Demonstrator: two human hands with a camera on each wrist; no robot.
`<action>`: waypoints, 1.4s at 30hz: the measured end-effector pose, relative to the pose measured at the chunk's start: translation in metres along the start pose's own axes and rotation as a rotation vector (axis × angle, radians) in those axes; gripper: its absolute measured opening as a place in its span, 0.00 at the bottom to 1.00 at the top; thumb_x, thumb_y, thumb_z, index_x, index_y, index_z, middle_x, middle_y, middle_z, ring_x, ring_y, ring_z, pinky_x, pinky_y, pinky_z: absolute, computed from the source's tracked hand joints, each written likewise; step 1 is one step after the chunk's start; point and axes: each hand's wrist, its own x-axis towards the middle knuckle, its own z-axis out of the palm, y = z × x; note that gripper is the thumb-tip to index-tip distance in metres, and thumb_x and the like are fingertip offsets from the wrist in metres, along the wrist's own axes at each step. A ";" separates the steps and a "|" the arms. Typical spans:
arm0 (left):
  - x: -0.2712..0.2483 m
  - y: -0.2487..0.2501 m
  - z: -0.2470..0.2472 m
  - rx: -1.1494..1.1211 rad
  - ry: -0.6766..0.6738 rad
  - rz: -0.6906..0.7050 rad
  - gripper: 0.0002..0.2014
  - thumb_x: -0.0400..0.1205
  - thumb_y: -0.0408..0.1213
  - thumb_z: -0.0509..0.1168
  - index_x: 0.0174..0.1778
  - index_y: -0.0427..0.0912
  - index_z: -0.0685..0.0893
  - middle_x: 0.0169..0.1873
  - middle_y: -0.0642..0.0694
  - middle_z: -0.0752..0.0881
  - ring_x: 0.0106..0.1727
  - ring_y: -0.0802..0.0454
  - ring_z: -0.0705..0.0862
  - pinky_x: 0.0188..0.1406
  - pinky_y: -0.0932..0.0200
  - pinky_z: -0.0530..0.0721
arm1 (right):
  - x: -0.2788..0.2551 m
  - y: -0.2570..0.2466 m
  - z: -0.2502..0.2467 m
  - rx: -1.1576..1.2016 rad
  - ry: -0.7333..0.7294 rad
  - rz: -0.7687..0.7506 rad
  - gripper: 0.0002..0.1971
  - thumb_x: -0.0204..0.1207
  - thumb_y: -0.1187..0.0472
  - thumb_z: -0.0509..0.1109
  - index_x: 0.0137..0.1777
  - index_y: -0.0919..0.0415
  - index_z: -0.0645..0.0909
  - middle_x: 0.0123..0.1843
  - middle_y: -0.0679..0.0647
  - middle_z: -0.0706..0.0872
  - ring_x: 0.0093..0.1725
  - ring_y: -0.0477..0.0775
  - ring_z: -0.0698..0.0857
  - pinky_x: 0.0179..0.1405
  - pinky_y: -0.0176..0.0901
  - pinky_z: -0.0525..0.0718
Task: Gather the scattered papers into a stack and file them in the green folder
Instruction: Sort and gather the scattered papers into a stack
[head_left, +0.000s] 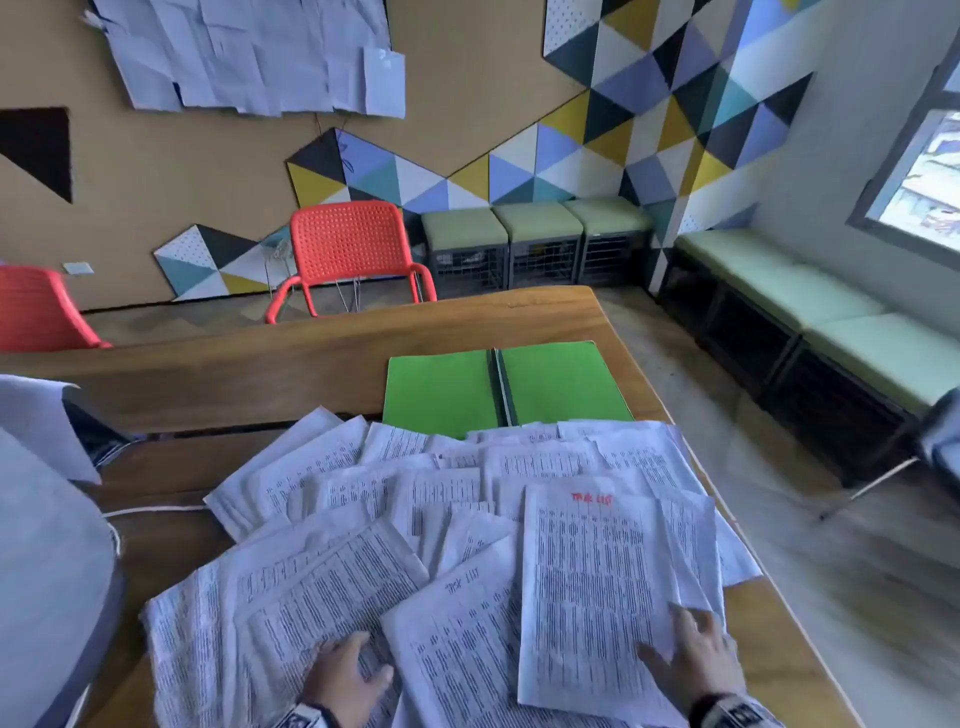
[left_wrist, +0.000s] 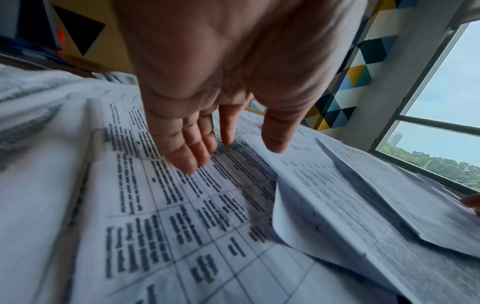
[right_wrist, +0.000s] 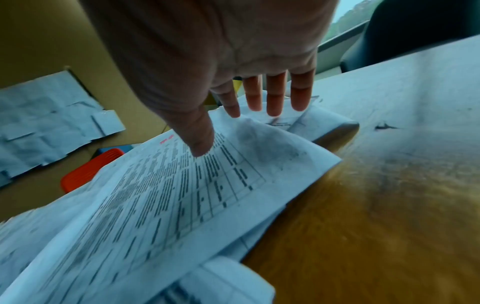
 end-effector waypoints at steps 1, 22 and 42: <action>0.005 0.004 0.002 -0.031 0.014 -0.003 0.31 0.79 0.55 0.64 0.77 0.46 0.69 0.74 0.44 0.73 0.75 0.48 0.71 0.73 0.56 0.72 | 0.008 0.000 -0.001 -0.013 -0.083 0.047 0.41 0.67 0.34 0.70 0.77 0.50 0.65 0.73 0.56 0.73 0.70 0.62 0.77 0.70 0.52 0.74; 0.027 -0.001 0.015 -0.422 0.500 -0.227 0.15 0.75 0.42 0.71 0.32 0.32 0.88 0.35 0.36 0.90 0.34 0.40 0.87 0.41 0.48 0.89 | 0.080 -0.022 -0.032 0.058 -0.085 0.197 0.14 0.74 0.54 0.65 0.52 0.63 0.82 0.54 0.62 0.78 0.52 0.67 0.81 0.57 0.54 0.83; 0.004 -0.057 0.021 -0.337 0.394 -0.655 0.28 0.70 0.45 0.77 0.66 0.41 0.84 0.77 0.42 0.59 0.66 0.32 0.78 0.68 0.42 0.79 | 0.023 -0.126 -0.079 0.416 0.673 -0.608 0.04 0.76 0.68 0.70 0.46 0.59 0.85 0.54 0.54 0.84 0.41 0.57 0.86 0.25 0.40 0.78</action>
